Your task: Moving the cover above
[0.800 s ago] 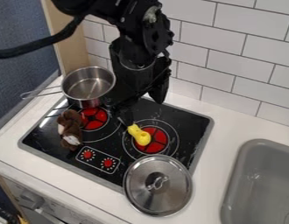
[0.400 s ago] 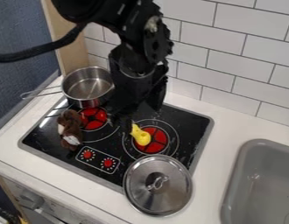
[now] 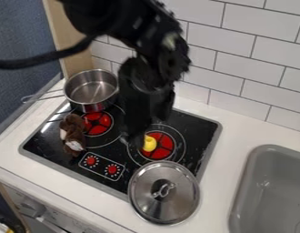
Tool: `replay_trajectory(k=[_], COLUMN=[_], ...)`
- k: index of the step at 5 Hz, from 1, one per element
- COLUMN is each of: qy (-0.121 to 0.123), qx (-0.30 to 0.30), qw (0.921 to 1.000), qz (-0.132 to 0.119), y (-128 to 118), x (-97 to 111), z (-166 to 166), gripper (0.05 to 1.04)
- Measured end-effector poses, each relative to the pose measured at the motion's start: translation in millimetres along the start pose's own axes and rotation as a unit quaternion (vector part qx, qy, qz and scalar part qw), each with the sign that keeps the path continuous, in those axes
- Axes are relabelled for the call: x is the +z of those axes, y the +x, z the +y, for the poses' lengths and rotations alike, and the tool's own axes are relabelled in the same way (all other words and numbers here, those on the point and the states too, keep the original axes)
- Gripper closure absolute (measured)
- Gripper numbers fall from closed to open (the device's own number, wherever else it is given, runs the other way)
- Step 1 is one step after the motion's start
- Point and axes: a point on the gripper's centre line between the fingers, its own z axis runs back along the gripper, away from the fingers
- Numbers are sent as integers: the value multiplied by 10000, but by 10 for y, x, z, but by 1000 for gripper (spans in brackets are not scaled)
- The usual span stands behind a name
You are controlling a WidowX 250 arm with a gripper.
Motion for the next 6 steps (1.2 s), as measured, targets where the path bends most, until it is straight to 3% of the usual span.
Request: replay_trajectory(k=[2, 3, 4, 5, 6], qy=[234, 190, 73, 155, 270], qx=[1388, 1856, 2341, 2661, 2831], qw=[9888, 9807, 9710, 9634, 9580], qz=[486, 586, 491, 291, 356], y=[-197, -368, -475, -534, -555], x=[-52, -163, -200, -243, -304], z=[130, 219, 323, 385, 426], gripper=[83, 83, 83, 83, 83])
